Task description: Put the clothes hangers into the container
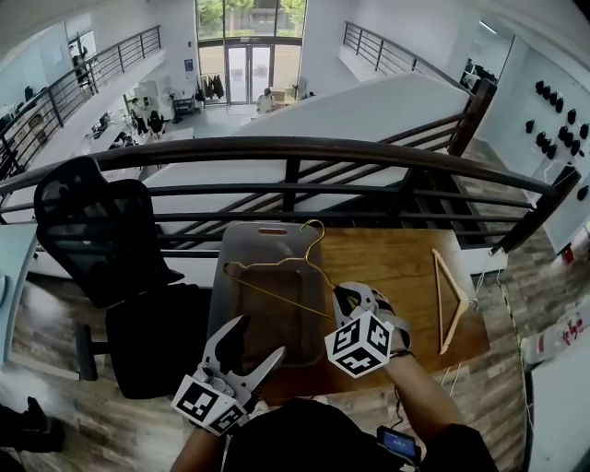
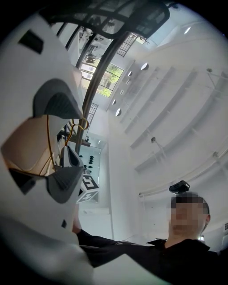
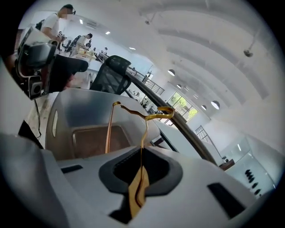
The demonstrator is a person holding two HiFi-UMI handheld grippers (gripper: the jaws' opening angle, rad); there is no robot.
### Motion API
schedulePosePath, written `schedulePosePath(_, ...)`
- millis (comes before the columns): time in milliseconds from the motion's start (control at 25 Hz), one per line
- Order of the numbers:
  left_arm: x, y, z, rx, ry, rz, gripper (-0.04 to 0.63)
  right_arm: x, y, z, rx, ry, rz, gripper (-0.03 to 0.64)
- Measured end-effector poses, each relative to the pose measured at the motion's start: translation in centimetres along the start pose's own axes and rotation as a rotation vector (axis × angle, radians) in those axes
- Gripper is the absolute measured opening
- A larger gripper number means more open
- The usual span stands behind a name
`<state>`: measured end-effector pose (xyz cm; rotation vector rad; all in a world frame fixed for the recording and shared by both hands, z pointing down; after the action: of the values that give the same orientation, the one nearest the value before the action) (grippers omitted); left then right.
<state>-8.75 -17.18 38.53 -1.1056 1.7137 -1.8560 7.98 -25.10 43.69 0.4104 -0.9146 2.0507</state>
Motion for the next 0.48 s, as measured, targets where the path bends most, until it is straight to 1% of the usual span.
schedulePosePath(80, 0.6, 0.1, -1.0, -0.006, 0.026, -0.003, 0.341, 0.9, 0.6, 0.3, 0.023, 0.02, -0.037, 0.012)
schedulePosePath(200, 1.5, 0.2, -2.3, -0.013, 0.06, -0.007, 0.341, 1.9, 0.9, 1.2, 0.095, 0.02, -0.126, 0.012)
schedulePosePath(480, 2.9, 0.2, -4.6, -0.031, 0.124, -0.026, 0.341, 2.5, 2.4, 3.8, 0.246, -0.072, -0.339, 0.011)
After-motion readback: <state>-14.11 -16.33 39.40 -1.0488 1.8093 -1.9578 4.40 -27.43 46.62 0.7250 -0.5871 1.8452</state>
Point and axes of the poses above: the fingertips, and each gripper's own axes: z forward along the fingers, x to its left, y out of its top, the point moved 2 cm from there along -z, backward along the fingers, and after that the axes turned 6 degrees about x, right-handed, at the moved point
